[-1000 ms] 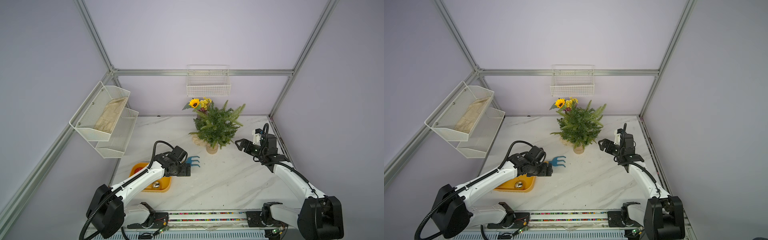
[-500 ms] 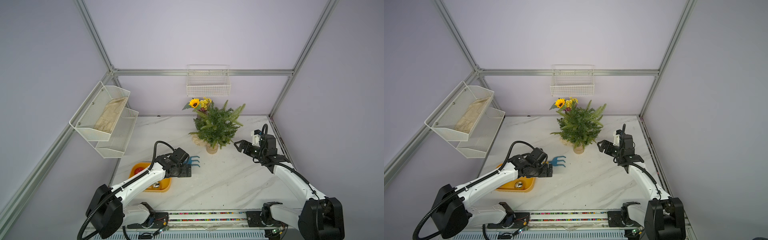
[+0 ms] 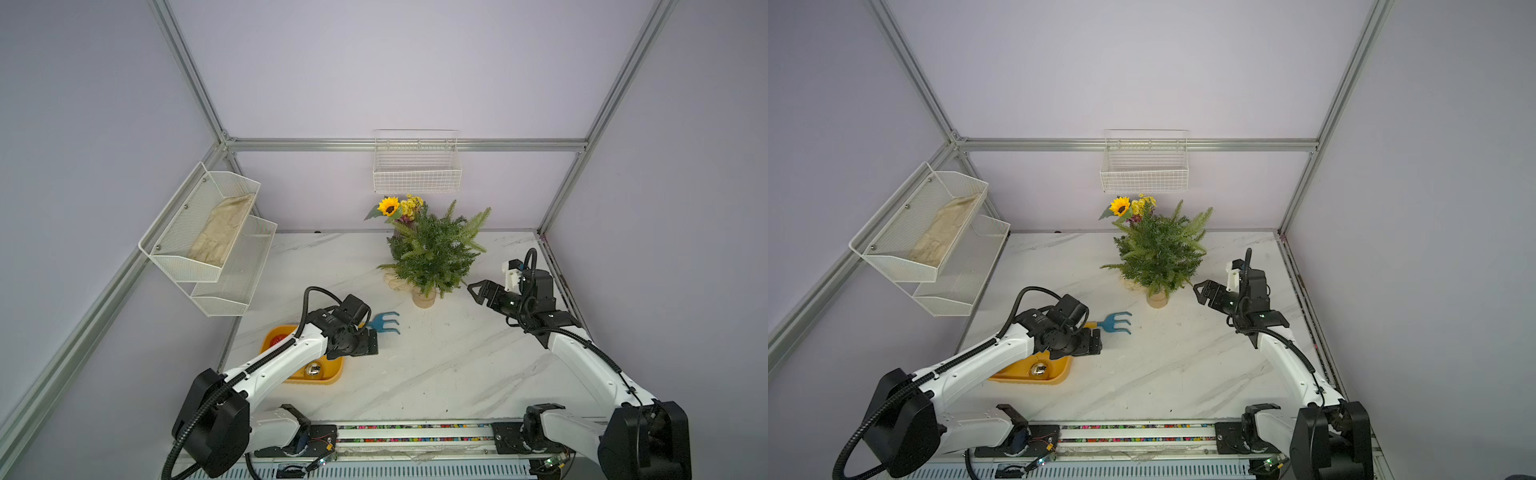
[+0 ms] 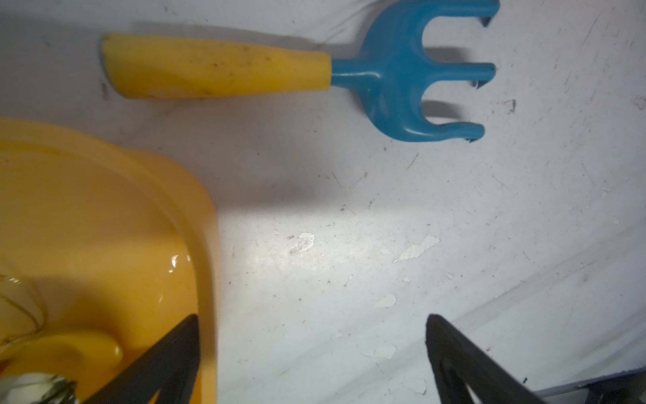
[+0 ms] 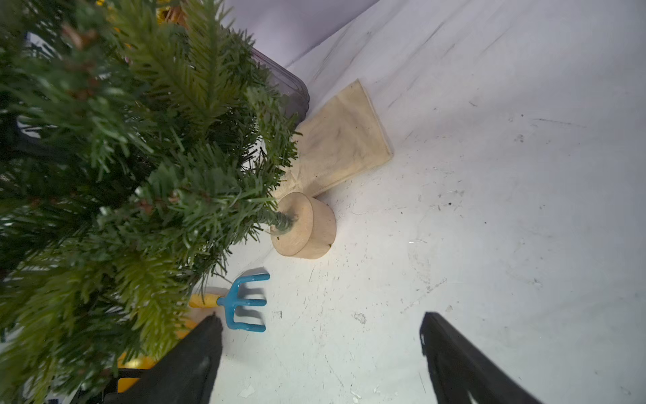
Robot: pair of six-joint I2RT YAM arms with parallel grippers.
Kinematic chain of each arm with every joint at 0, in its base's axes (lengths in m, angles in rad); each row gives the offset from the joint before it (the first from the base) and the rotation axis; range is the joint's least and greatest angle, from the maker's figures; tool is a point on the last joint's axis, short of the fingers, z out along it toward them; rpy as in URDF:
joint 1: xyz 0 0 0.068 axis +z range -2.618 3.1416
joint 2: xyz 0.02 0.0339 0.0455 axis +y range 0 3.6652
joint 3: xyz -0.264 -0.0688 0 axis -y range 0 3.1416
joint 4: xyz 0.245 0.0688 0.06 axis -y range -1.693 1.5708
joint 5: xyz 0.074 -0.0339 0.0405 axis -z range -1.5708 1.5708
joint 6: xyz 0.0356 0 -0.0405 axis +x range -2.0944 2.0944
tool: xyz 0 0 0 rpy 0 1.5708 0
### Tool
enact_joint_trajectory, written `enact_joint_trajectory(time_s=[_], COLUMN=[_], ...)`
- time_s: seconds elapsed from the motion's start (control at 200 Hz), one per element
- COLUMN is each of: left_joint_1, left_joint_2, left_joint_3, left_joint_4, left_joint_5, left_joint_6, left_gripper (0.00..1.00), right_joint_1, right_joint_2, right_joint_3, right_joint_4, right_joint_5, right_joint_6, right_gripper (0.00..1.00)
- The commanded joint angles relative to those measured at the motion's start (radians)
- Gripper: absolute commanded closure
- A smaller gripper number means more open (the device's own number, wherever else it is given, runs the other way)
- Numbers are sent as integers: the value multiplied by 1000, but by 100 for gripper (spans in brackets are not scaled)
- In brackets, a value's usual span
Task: Decorate the small christmas tree with ornaments
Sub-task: Move the container to the center of the board.
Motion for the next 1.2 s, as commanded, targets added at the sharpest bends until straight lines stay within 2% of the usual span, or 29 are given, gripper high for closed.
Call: enact_joint_trajectory(time_s=[0.0,0.265,0.32,0.6,0.775,0.96,1.195], left_joint_1=[-13,-97,-121,-215,-252,-258,-252], left_joint_2=[17,109,179,384,449,425,248], left_joint_3=[-41,13,43,218,329,355,253], left_joint_4=[106,327,353,456,504,471,328], left_joint_5=[132,260,278,320,343,311,202], left_joint_6=[3,-74,-76,-102,-107,-88,-32], left_gripper=[3,3,4,5,5,6,9], right_joint_1=[7,20,27,89,131,170,267], right_joint_2=[-23,-23,-15,-4,-8,-6,-10], right_joint_3=[11,-18,-15,-20,-25,-27,-60], right_joint_4=[-22,-5,-19,-46,-61,-75,-29], right_joint_5=[-12,-59,-60,-45,-28,-16,13], right_joint_6=[11,48,48,70,101,130,227], right_gripper=[9,9,9,12,14,19,25])
